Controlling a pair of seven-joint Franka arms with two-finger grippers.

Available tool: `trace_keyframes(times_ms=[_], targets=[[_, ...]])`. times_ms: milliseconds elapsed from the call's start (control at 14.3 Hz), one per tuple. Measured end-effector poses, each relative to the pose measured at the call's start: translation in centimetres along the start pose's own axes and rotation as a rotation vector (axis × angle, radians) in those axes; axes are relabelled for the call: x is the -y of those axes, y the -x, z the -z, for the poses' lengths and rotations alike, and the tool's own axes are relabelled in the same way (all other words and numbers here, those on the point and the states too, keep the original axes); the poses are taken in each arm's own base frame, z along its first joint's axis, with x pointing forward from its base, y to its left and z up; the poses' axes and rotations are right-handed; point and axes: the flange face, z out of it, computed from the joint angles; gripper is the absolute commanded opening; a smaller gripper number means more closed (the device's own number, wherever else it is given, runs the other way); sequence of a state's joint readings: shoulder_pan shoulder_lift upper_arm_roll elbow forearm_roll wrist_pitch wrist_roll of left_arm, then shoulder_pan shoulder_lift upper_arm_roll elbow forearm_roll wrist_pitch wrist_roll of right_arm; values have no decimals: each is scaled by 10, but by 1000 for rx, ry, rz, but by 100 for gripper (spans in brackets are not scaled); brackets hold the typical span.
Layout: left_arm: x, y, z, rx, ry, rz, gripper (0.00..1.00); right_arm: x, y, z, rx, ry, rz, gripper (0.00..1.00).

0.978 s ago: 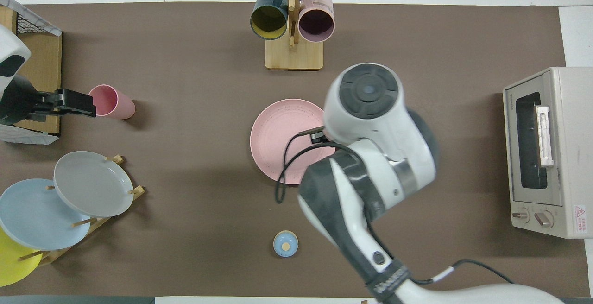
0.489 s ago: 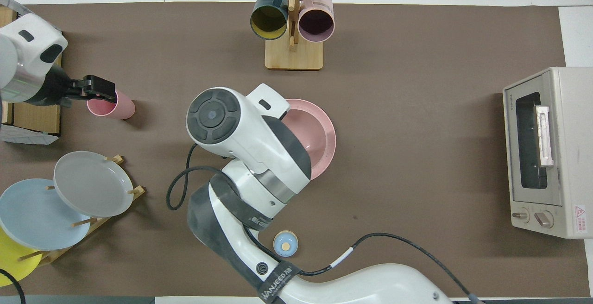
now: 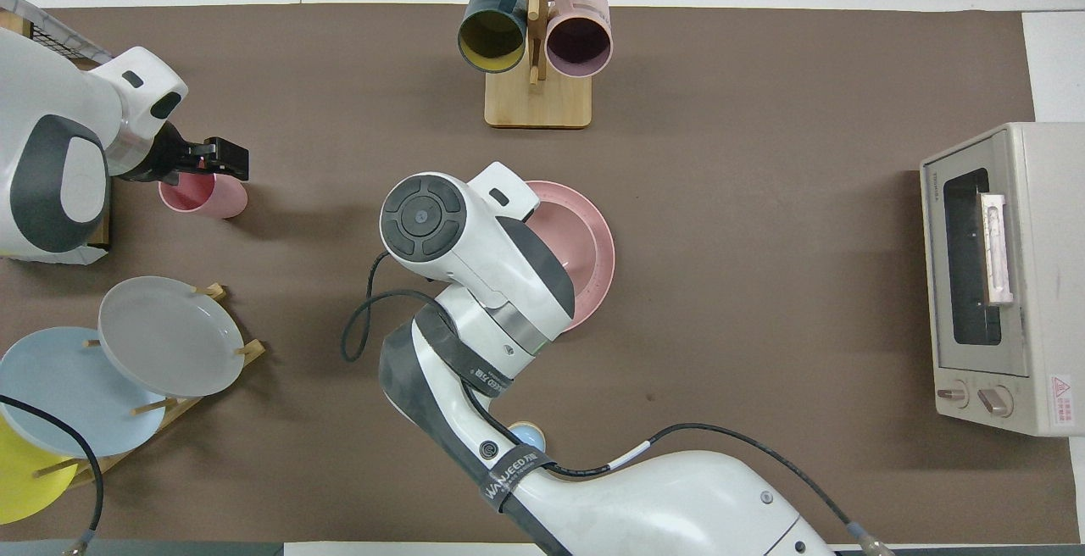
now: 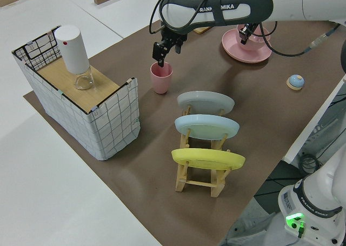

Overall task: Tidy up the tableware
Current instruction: 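Carry the pink bowl onto the pink plate while the left gripper reaches the cup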

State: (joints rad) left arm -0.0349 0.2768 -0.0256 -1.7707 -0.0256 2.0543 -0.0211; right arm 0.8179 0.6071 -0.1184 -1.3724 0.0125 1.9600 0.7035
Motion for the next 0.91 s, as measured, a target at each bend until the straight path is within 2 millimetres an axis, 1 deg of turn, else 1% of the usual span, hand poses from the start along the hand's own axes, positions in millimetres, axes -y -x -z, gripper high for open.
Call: trace_keyframes(times_ms=[70,140,210,280,349,419,489,559,629,699,769,839,909], targets=[[0,0,-2,0,0,-6,100,0,1,1,2,-2,-1,0],[0,0,-4,-2,0,-12,100,-1,1,2,7,-9,-7,22],[0,0,-6,-2,0,-17,100,-1,2,3,17,-20,-22,47],[0,0,-8,-3,0,-20,99,-2,1,3,27,-31,-38,65],[0,1,-12,-5,0,-22,94,-4,0,4,30,-37,-46,100],[0,2,-16,-4,0,-23,90,-7,-3,6,28,-41,-52,100],[0,2,-20,-3,0,-23,82,-10,-5,11,23,-46,-58,100],[1,3,-24,-1,0,-26,62,-11,-8,16,16,-52,-61,100],[1,4,-27,-2,0,-29,33,-12,-11,26,3,-57,-62,100],[1,4,-28,-2,0,-30,1,-17,-15,40,-6,-52,-65,100],[1,5,-29,0,0,-31,0,-27,-23,58,-14,-50,-65,100],[1,5,-29,-1,0,-32,0,-47,-34,82,-26,-57,-55,100],[1,5,-29,-1,-1,-32,0,-75,-44,108,-30,-63,-42,100]])
